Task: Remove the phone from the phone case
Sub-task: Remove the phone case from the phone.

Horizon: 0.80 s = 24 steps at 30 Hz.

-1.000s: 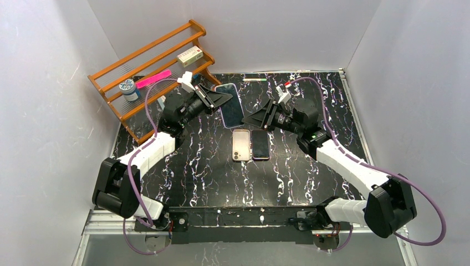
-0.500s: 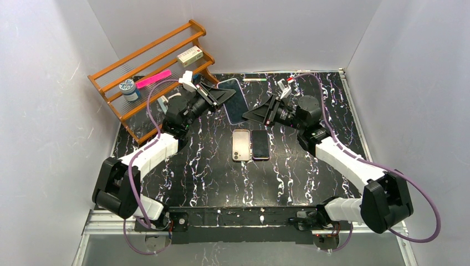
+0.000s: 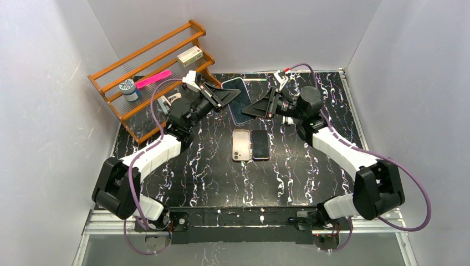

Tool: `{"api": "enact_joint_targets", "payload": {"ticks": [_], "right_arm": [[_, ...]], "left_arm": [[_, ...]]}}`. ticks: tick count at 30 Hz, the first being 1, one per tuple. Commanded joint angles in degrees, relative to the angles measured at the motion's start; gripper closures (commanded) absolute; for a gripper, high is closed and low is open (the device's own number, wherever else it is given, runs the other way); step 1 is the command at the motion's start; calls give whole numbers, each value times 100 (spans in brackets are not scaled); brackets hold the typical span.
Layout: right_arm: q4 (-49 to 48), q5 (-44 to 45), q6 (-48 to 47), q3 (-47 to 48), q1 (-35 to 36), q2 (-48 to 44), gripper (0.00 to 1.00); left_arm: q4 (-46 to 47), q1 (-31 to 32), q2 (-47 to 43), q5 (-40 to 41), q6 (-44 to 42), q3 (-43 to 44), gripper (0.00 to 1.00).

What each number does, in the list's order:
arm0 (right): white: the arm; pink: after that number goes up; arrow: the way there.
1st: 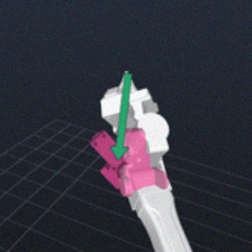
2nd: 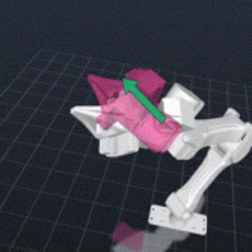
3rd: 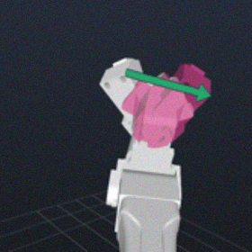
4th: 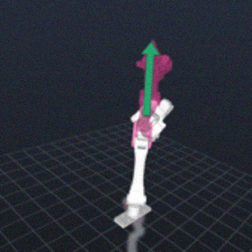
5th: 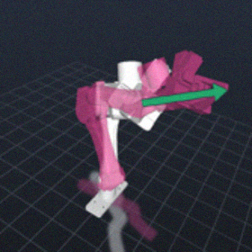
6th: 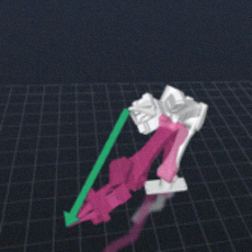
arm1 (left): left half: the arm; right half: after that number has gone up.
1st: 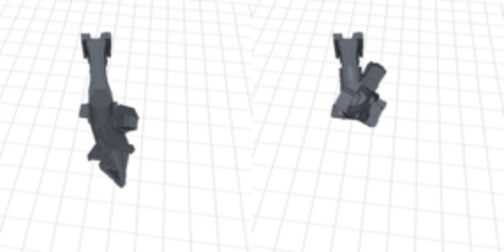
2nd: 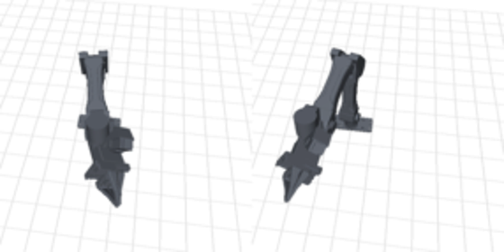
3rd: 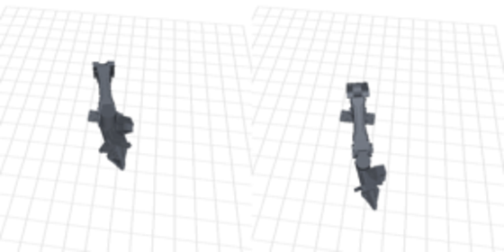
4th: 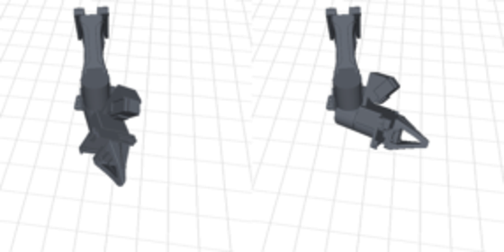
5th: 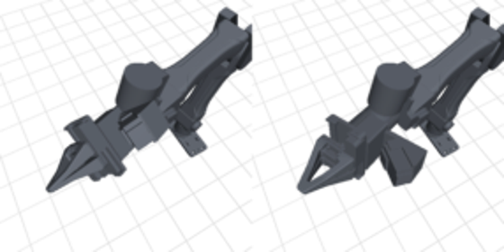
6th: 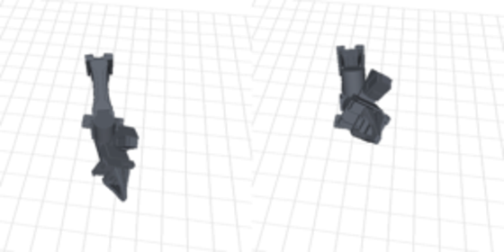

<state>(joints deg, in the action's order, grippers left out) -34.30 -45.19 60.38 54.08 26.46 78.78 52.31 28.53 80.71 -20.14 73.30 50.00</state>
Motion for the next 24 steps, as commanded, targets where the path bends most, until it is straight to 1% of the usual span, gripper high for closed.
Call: {"api": "enact_joint_targets", "payload": {"ticks": [1, 3, 5, 6, 8, 13, 14, 16, 20, 24], "right_arm": [[-839, 186, 56, 545, 64, 104, 64], [-818, 164, 62, 572, 58, 81, 72], [-722, 182, 45, 592, 38, 38, 83], [-703, 174, 51, 594, 17, 27, 88], [-679, 164, 97, 588, -39, -12, 98], [-673, 89, 239, 594, -249, -119, 99], [-674, 76, 264, 596, -294, -131, 99], [-694, 53, 308, 590, -379, -173, 99], [-815, 56, 479, 567, -490, -223, 99], [-880, 70, 600, 581, -578, -241, 99]], "left_arm": [[317, 682, -312, -1198, 18, 136, 100], [262, 697, -363, -1121, -64, 44, 100], [205, 695, -444, -1020, -189, -30, 100], [134, 689, -483, -962, -288, -35, 97], [-125, 684, -559, -847, -516, 13, 83], [-653, 592, -936, -458, -1041, 12, 59], [-685, 574, -1029, -383, -1094, -37, 56], [-774, 489, -1190, -266, -1199, -132, 47], [-1070, 396, -1480, -91, -1405, -320, 40], [-1638, 368, -1687, 23, -1781, -414, 39]]}}
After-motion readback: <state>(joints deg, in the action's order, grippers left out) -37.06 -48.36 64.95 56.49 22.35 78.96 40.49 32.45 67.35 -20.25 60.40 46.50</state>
